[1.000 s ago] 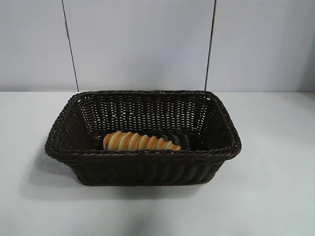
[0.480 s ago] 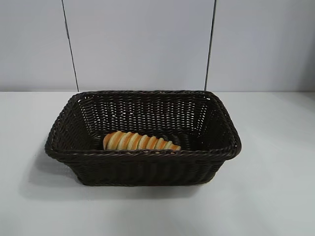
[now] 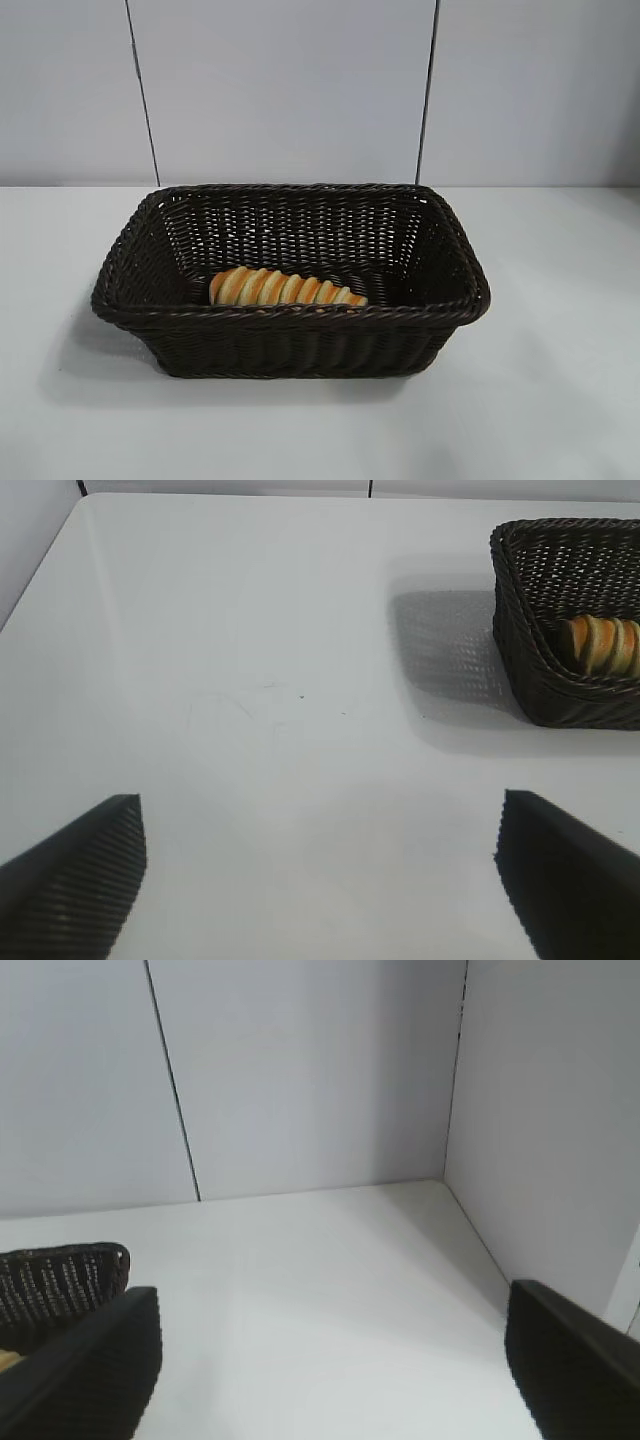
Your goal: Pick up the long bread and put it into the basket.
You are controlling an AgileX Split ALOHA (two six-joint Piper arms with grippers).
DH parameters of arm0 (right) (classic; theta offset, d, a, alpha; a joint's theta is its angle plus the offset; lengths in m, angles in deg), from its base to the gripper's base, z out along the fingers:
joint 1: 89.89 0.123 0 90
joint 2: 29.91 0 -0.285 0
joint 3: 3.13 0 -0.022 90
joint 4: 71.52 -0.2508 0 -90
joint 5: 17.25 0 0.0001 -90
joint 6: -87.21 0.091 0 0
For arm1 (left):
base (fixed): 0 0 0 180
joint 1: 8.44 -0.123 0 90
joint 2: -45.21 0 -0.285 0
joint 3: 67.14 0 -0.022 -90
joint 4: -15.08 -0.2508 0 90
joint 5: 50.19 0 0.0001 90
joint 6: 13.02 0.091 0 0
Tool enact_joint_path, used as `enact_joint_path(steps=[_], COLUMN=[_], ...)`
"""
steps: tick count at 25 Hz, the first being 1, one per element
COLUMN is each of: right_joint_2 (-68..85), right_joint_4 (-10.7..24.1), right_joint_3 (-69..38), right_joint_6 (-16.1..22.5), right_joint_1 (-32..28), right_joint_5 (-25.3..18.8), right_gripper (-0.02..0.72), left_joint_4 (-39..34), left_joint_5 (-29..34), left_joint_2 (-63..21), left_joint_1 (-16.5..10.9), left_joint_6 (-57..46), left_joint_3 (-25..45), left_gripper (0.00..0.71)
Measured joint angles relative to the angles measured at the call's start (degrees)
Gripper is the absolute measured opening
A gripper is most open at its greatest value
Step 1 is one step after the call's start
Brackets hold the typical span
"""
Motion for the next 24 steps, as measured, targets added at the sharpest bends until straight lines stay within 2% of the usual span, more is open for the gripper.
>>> enact_joint_path(steps=[6, 11, 24], right_joint_2=[0.00, 0.00, 0.00], right_joint_4=[-0.15, -0.57, -0.57], right_joint_3=[-3.52, -5.15, -5.28], right_joint_6=[-0.07, -0.14, -0.16], right_joint_1=[0.00, 0.00, 0.00], right_joint_5=[-0.19, 2.30, 2.74], right_gripper=[0.663, 0.663, 0.663], left_joint_4=[0.00, -0.06, 0.00], left_joint_5=[0.00, 0.00, 0.00], left_joint_2=[0.00, 0.00, 0.00], left_joint_1=[0.00, 0.00, 0.00], left_joint_6=[0.00, 0.00, 0.05], left_joint_3=[0.00, 0.00, 0.00], left_gripper=[0.687, 0.687, 0.687])
